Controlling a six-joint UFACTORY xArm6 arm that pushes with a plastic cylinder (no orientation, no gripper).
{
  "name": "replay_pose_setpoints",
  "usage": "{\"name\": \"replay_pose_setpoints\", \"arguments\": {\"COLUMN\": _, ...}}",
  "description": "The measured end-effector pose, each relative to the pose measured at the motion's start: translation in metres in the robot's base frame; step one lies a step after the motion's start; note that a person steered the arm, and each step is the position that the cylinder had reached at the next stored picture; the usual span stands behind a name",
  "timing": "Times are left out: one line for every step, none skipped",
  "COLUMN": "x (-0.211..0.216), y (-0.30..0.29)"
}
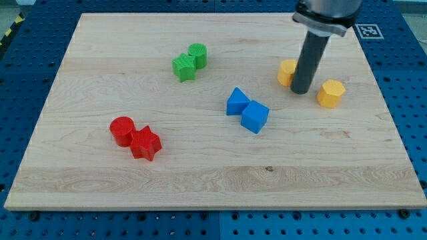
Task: Nudge the yellow heart up a bit
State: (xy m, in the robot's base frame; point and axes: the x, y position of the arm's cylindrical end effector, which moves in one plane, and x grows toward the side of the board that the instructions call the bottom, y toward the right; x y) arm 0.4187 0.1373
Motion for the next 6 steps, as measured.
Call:
{"name": "replay_pose_setpoints", "arguments": {"x": -0.035, "y": -0.043}}
{"name": "replay_pose_setpoints", "arguments": {"x": -0.069, "y": -0.043}}
{"name": "replay_pose_setpoints", "arguments": {"x": -0.075, "y": -0.043}}
{"name": "replay_pose_setpoints", "arguments": {"x": -0.075, "y": -0.043}}
{"name": "replay_pose_setpoints", "arguments": {"x": -0.076, "y": -0.044}}
{"name": "replay_pose_setpoints", "arguments": {"x": -0.048, "y": -0.06}}
